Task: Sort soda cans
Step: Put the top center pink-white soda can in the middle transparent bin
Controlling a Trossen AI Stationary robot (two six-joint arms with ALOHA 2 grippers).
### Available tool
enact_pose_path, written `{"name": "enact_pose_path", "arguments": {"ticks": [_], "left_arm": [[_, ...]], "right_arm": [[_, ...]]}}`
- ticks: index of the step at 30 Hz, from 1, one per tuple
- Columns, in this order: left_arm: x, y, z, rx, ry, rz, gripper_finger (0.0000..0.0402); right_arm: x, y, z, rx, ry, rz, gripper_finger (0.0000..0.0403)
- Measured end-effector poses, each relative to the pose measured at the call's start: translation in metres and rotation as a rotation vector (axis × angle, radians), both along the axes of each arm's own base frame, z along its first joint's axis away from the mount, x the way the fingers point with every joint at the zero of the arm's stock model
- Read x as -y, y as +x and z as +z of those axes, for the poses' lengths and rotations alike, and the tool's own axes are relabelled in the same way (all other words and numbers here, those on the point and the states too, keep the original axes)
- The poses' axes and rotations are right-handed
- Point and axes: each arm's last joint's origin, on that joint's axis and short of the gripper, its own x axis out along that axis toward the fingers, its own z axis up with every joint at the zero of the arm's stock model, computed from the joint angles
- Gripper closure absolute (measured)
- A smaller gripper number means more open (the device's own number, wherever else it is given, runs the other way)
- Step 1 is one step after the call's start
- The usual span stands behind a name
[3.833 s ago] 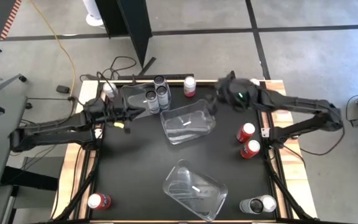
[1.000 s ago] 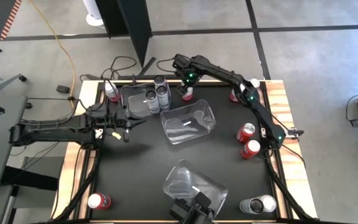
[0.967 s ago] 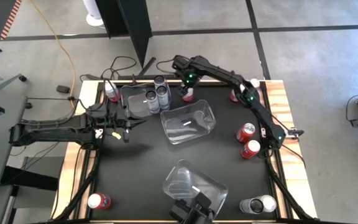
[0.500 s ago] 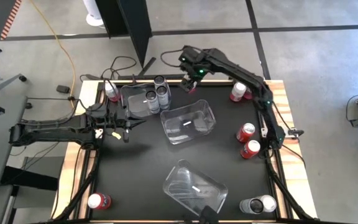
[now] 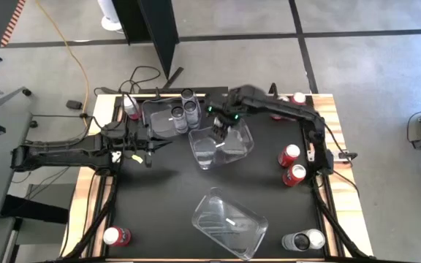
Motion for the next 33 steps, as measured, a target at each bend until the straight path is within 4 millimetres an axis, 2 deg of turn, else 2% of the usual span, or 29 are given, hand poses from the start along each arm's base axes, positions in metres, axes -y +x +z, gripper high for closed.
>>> {"name": "enact_pose_path", "arguments": {"ticks": [2,5,15,20,24,33], "left_arm": [[0.0,0.0,0.0,-0.002,0.0,0.0,0.0401],[0.0,0.0,0.0,-0.003,-0.001,0.0,0.0401],[0.0,0.0,-0.001,-0.014,-0.004,0.0,0.0401],[0.0,0.0,-0.001,-0.013,-0.004,0.0,0.0401],[0.0,0.0,-0.001,-0.012,-0.004,0.001,0.0401],[0.0,0.0,-0.001,-0.011,-0.006,0.006,0.0401]], "right_arm": [[-0.008,0.003,-0.011,-0.037,-0.015,-0.013,0.0104],[-0.009,-0.002,-0.023,-0.057,-0.005,-0.056,0.0105],[0.012,-0.031,-0.074,0.016,0.026,-0.198,0.0105],[0.019,-0.037,-0.108,0.017,0.054,-0.219,0.0105],[0.025,-0.041,-0.127,0.018,0.069,-0.235,0.0105],[0.035,-0.044,-0.138,0.045,0.069,-0.278,0.0105]]}}
